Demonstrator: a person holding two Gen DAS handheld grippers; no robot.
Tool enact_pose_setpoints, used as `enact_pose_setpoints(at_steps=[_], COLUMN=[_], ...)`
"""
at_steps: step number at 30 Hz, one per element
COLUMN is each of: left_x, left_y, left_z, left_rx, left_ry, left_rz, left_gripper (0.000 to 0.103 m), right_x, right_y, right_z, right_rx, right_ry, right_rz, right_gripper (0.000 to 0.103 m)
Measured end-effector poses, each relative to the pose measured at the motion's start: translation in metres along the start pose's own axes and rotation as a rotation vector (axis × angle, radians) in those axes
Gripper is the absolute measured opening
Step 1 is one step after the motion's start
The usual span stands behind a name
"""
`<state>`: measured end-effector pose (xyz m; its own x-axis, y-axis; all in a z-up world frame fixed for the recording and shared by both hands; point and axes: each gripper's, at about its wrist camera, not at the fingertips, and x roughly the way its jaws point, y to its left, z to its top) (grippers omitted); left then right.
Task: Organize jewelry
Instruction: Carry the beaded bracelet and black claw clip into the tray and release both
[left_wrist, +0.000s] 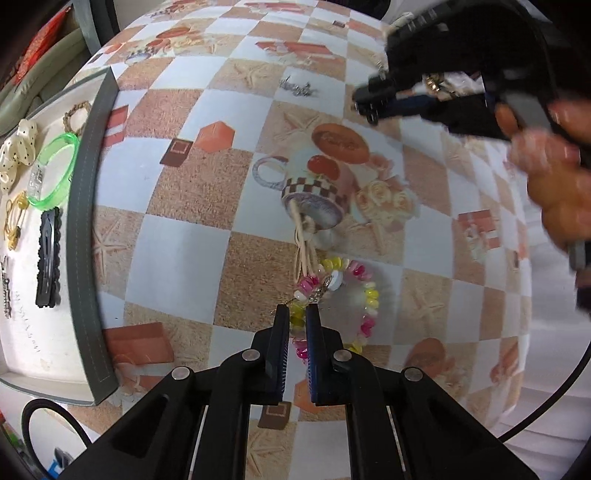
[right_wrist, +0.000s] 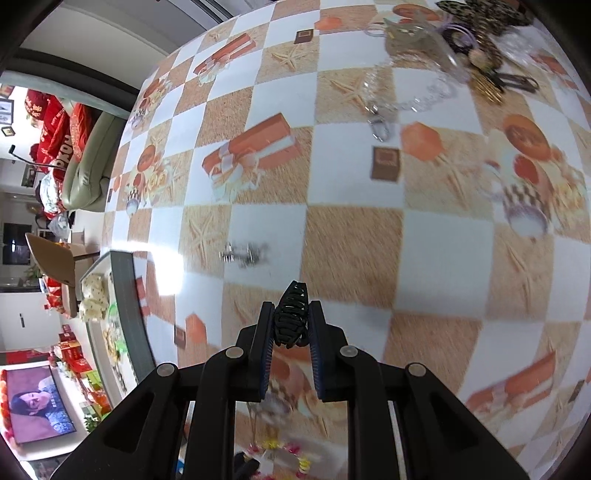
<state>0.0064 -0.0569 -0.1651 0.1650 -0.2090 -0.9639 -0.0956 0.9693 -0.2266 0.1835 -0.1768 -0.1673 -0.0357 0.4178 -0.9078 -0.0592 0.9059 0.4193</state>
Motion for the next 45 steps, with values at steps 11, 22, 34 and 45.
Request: enact_pose_setpoints(at_steps=[11,22,34,45], left_x=[-0.040,-0.081,-0.113,-0.129], left_y=[0.008,0.036,0.101,0.193], left_z=[-0.007,-0.006,-0.002,-0.015], left_rx=[0.009,0.012,0.045,-0.031], left_ry=[-0.040,-0.095,-0.141,-0.167], left_rz=[-0.011,-0.005,-0.036,-0.017], left_gripper=[0.013,0.013,0.013,0.013], right_x=[-0.027,-0.059,-0.058,-0.024], right_y=[-0.012,0.001,0.058,0.157], right_z=[-0.052,-0.088,-0.111,-0.118], right_rx=[0.009,-0.019,0.005,-0.095], right_ry=[0.025,-0.020,-0.078,-0.062], right_rz=[0.011,0.009,0.005,0.039], right_gripper=[0.019,0.019,0.019,0.019])
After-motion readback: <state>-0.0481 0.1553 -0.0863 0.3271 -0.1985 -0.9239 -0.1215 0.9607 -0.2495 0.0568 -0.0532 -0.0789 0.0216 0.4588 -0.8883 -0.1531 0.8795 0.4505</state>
